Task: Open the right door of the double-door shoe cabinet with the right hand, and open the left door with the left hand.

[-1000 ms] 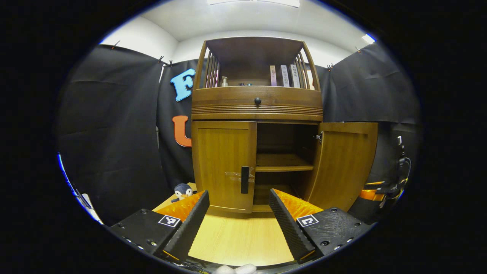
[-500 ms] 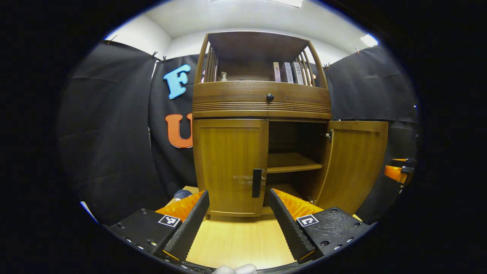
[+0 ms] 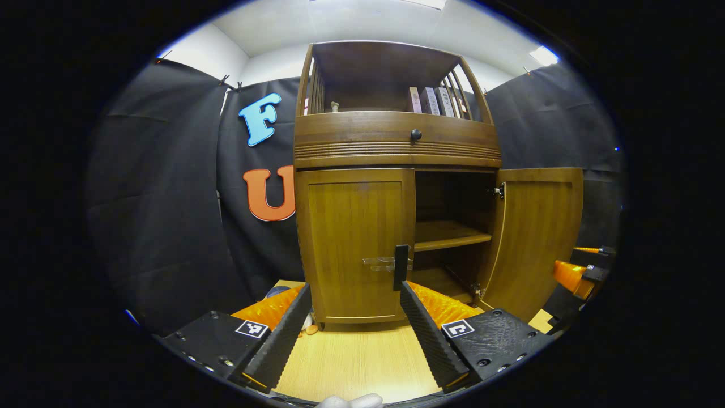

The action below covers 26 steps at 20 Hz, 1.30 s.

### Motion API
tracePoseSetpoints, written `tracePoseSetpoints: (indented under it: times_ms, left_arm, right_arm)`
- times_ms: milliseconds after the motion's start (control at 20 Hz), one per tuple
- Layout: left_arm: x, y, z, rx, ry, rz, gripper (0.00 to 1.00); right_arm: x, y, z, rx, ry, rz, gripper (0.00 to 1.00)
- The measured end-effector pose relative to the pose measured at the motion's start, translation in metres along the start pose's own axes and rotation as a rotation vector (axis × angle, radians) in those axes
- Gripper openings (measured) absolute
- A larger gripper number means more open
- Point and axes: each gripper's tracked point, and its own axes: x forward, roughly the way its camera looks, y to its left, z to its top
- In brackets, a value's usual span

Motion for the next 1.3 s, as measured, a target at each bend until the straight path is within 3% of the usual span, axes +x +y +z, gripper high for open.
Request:
tracePoseSetpoints:
  times_ms: [200,300,400,450,500,700,750,800,900,950,1150,1200,1300]
  left_arm:
    - [0.018,-0.002,-0.003,0.012,-0.012,-0.007,0.95]
    - [0.036,-0.009,-0.005,0.018,-0.023,-0.018,1.00]
    - [0.057,-0.022,-0.009,0.007,-0.026,-0.040,0.95]
    - [0.069,-0.030,-0.012,-0.001,-0.026,-0.054,1.00]
    - [0.082,-0.037,-0.014,-0.013,-0.031,-0.067,0.95]
    - [0.135,-0.064,-0.023,-0.043,-0.041,-0.099,0.95]
    - [0.149,-0.069,-0.027,-0.055,-0.038,-0.103,1.00]
    - [0.163,-0.075,-0.032,-0.067,-0.031,-0.106,0.95]
    - [0.187,-0.085,-0.043,-0.076,-0.010,-0.108,1.00]
    - [0.199,-0.087,-0.045,-0.073,-0.008,-0.107,0.95]
    - [0.236,-0.098,-0.053,-0.053,-0.007,-0.102,0.95]
    - [0.245,-0.099,-0.055,-0.051,-0.005,-0.098,0.85]
    - [0.254,-0.098,-0.057,-0.045,-0.001,-0.084,0.84]
  right_arm:
    - [0.009,0.006,0.009,-0.015,0.014,0.011,1.00]
    - [0.010,0.002,0.016,-0.020,0.010,-0.005,1.00]
    - [0.009,0.001,0.019,-0.023,0.019,-0.011,1.00]
    - [0.008,-0.001,0.021,-0.026,0.023,-0.016,1.00]
    - [0.008,-0.003,0.022,-0.029,0.025,-0.027,1.00]
    - [0.001,-0.015,0.035,-0.038,0.002,-0.097,1.00]
    - [0.000,-0.017,0.038,-0.030,-0.001,-0.106,1.00]
    - [-0.005,-0.019,0.039,-0.024,-0.001,-0.115,1.00]
    - [-0.009,-0.023,0.040,-0.028,0.008,-0.138,1.00]
    - [-0.011,-0.026,0.038,-0.030,0.016,-0.151,1.00]
    - [-0.021,-0.030,0.026,-0.047,0.056,-0.178,1.00]
    - [-0.022,-0.031,0.024,-0.051,0.067,-0.180,1.00]
    - [-0.025,-0.032,0.019,-0.054,0.083,-0.183,1.00]
